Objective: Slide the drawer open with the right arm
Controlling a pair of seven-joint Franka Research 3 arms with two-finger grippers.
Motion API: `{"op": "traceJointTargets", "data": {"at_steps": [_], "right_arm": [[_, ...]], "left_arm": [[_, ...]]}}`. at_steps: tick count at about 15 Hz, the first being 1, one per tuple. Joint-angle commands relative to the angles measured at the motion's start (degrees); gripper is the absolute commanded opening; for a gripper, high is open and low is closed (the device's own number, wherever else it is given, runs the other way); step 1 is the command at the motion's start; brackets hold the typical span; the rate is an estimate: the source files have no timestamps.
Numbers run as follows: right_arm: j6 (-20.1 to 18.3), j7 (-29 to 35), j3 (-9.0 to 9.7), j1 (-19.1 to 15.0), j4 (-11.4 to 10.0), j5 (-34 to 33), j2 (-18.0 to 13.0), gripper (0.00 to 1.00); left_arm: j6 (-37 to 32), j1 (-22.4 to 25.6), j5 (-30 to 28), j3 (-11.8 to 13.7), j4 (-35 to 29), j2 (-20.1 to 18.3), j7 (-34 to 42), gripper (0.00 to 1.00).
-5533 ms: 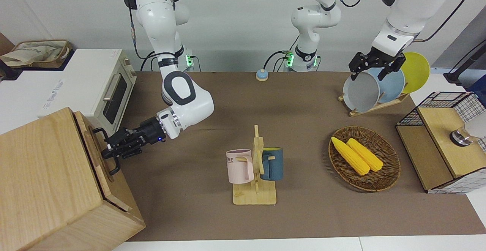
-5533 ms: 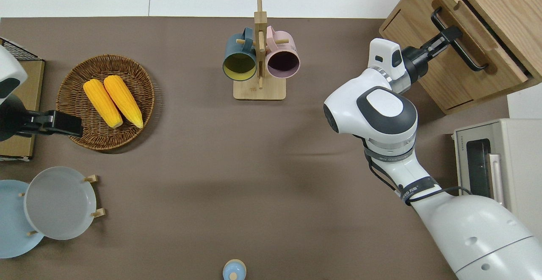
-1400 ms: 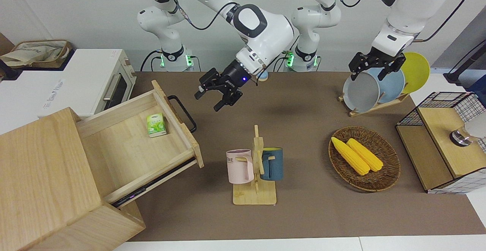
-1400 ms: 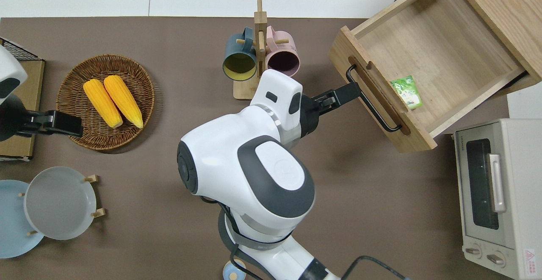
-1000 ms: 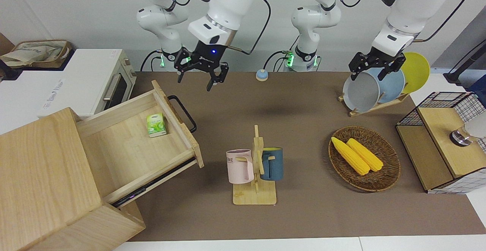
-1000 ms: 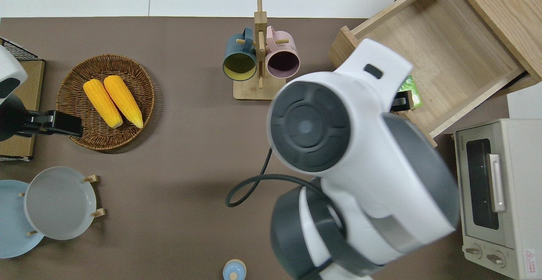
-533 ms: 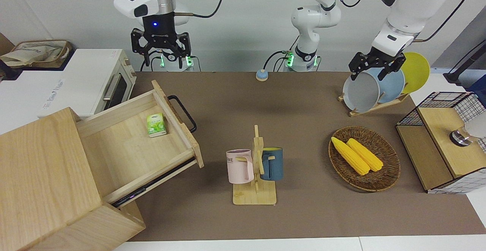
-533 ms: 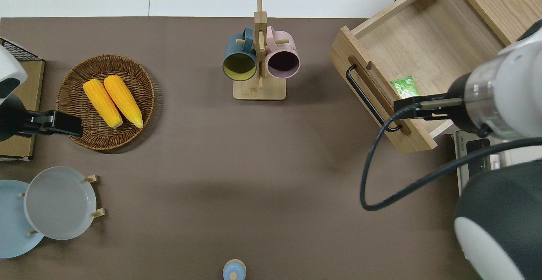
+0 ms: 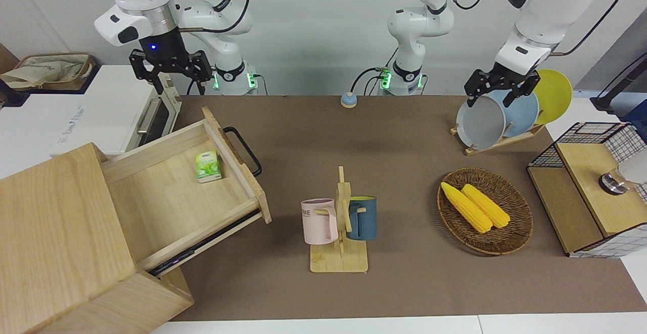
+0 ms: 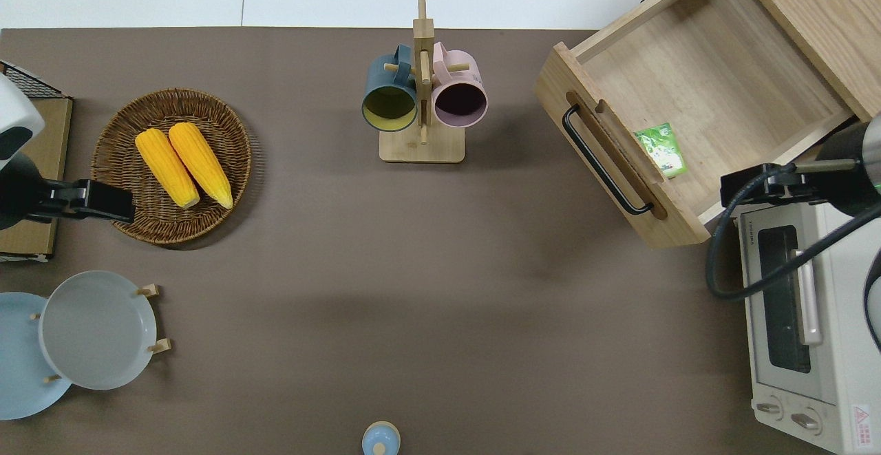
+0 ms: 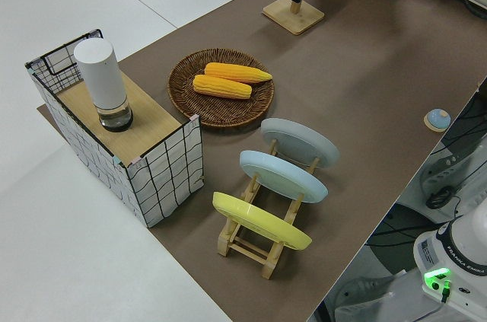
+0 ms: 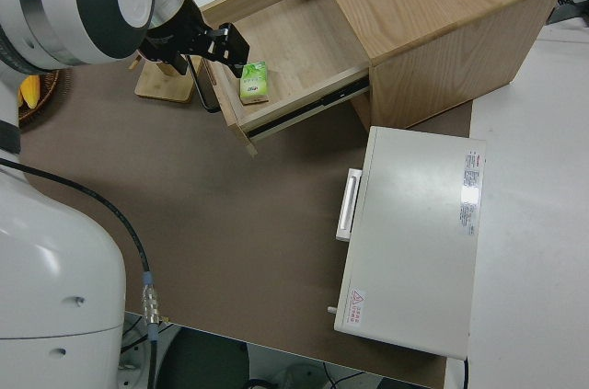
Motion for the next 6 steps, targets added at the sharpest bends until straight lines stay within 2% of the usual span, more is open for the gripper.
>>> {"op": "traceJointTargets", "data": {"at_steps": [1, 4, 6], "right_arm": [[-0.3, -1.6, -2.29, 0.4, -3.2, 1.9, -1.9, 0.987], [-0.3, -1.5, -3.18, 2.1, -3.1, 1.3, -2.2, 0.987], [-1.0, -1.5, -3.18, 1.7, -2.8, 1.9, -2.0, 0.987]], "left_arm": [[-1.1, 0.3, 1.0, -0.4, 1.5, 0.7, 0.5, 0.99], [-1.1, 0.3, 1.0, -0.4, 1.4, 0.7, 0.5, 0.99], [-1.1, 0.3, 1.0, -0.4, 1.5, 0.7, 0.5, 0.99]]}}
